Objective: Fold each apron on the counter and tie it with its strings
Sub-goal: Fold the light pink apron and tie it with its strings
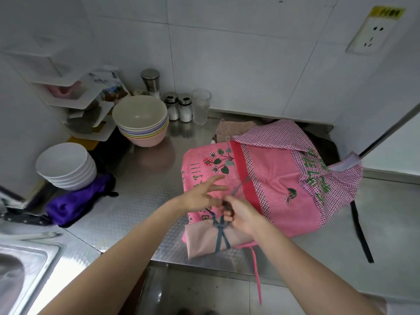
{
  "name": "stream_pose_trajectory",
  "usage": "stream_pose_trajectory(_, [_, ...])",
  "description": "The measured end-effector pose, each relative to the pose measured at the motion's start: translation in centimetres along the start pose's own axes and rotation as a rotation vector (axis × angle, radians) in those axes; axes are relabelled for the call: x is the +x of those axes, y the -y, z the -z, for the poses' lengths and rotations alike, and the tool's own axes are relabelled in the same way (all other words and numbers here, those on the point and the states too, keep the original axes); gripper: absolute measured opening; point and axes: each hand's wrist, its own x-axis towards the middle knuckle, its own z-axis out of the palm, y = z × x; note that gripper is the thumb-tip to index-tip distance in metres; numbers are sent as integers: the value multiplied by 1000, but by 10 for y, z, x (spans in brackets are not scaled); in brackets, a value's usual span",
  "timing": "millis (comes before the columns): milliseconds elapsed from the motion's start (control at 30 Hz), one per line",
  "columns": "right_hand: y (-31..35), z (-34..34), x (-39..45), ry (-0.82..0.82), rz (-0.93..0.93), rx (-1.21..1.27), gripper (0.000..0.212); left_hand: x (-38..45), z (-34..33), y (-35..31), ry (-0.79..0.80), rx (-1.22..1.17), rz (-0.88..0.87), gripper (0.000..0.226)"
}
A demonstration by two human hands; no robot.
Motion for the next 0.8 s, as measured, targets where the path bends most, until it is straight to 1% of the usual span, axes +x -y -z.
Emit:
stream_pose_trajectory(67, [5, 5, 0, -17, 3, 147, 26, 2, 0, 13, -118, 16, -15, 64])
stream_pose_trajectory(100, [9, 8, -3, 22, 3, 196, 25, 2, -1, 18, -161, 6, 1, 59])
stream_pose_trajectory(133, [12, 12, -6, 82, 9, 183, 24, 4, -3, 21, -199, -12, 29, 52])
stream_pose_trajectory(167, [14, 15, -9, 149, 16, 98, 22, 6, -4, 23, -239, -19, 68, 42])
stream_pose_trajectory(200, [15, 16, -12, 193, 36, -53, 19, 8, -7, 23, -267, -27, 111, 29])
stream_pose_trajectory(233, [16, 16, -14, 202, 79, -255, 14, 11, -9, 23, -283, -48, 146, 15])
stream_pose_trajectory(267, [17, 16, -14, 160, 166, -512, 10, 14, -10, 21, -292, -90, 168, 16])
stream_pose_trajectory(333, [21, 16, -8, -10, 448, -1032, 11, 19, -11, 19, -309, -263, 254, 30])
stream_pose_trajectory(367, [24, 15, -7, -87, 596, -1225, 13, 19, -11, 15, -313, -350, 307, 33])
stream_pose_trajectory(400, [26, 13, -7, -140, 711, -1362, 13, 19, -11, 12, -305, -403, 349, 35])
stream_pose_trajectory(467, [26, 6, -10, -178, 839, -1516, 14, 17, -11, 7, -254, -431, 390, 41])
stream_pose_trajectory(533, [23, -1, -13, -162, 948, -1549, 14, 18, -11, 3, -211, -454, 408, 40])
stream_pose_trajectory(600, [20, -3, -13, -90, 1088, -1547, 8, 19, -10, 1, -208, -541, 422, 31])
stream_pose_trajectory(633, [20, -2, -12, -65, 1125, -1545, 8, 20, -8, 2, -207, -577, 422, 28])
stream_pose_trajectory(667, [20, -1, -11, -25, 1098, -1558, 12, 20, -8, 3, -219, -599, 414, 27])
stream_pose_trajectory(733, [22, 2, -13, 69, 951, -1570, 26, 23, -6, 10, -298, -539, 383, 31])
stream_pose_trajectory(767, [24, 0, -18, 85, 885, -1478, 30, 24, -4, 14, -362, -465, 365, 34])
stream_pose_trajectory(800, [27, -1, -27, 107, 799, -1304, 32, 27, -3, 19, -425, -387, 344, 36])
